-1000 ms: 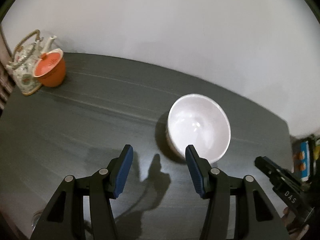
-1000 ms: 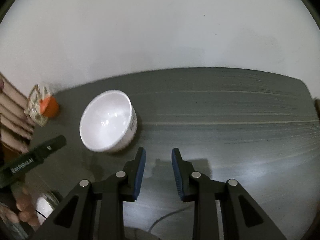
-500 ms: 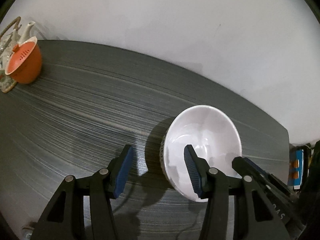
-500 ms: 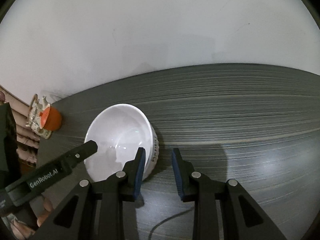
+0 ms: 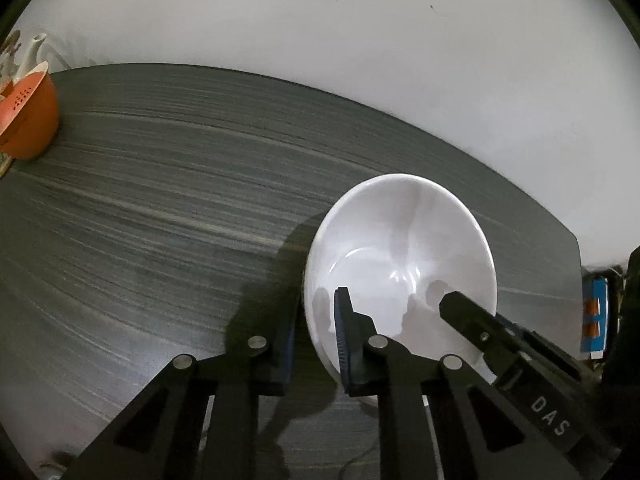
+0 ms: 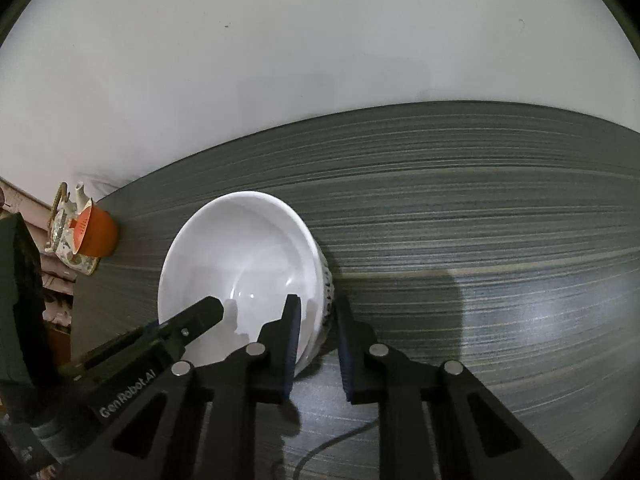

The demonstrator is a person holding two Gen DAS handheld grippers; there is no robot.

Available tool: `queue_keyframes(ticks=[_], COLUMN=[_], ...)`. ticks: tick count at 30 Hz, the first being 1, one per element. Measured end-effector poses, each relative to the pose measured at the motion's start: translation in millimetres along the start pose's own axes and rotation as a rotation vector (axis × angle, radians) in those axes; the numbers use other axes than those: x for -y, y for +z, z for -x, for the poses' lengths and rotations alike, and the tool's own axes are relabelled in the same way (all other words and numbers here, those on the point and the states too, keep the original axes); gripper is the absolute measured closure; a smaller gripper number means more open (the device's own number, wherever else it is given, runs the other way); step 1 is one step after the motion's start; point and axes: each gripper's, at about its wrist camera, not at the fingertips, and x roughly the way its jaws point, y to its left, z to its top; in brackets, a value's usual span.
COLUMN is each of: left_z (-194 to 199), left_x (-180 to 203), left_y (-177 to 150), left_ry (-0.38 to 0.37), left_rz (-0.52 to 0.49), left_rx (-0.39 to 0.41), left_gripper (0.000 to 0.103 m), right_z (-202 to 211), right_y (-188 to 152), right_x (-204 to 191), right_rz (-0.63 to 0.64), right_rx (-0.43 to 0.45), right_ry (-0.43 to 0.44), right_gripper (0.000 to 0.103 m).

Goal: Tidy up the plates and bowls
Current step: 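Lift and carry the 'Rabbit' bowl over the nested bowls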

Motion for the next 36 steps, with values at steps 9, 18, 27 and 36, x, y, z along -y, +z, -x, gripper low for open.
queue_keyframes(ticks=[9,18,27,36], left_z=[29.8,83.5,134.2,168.6], left_x=[19.7,53.6,62.6,46.2], left_y=[-17.0,-57.5,-100.4,-161.0], left_ry=[0.024,0.029,0.04,0.04], left_rz=[-0.041,-0.069,-0.094,-0.109], left_rx=[0.031,0.081,0.126,0.121], left_gripper=[0.09,0.09,0.09,0.09], right_z=[33.4,103.9,154.3,181.3], right_y=[-15.8,-42.3,-81.7,-139.5], right_x=[-11.7,-29.1,-42.1,-50.0], right_rz=[0.019,0.071,0.076,0.058], right_rx=[0.027,0.113,0.147,0.139], right_ry=[0.004,-0.008,0.009,-0.002], right_gripper=[0.086,0.086,0.086,0.086])
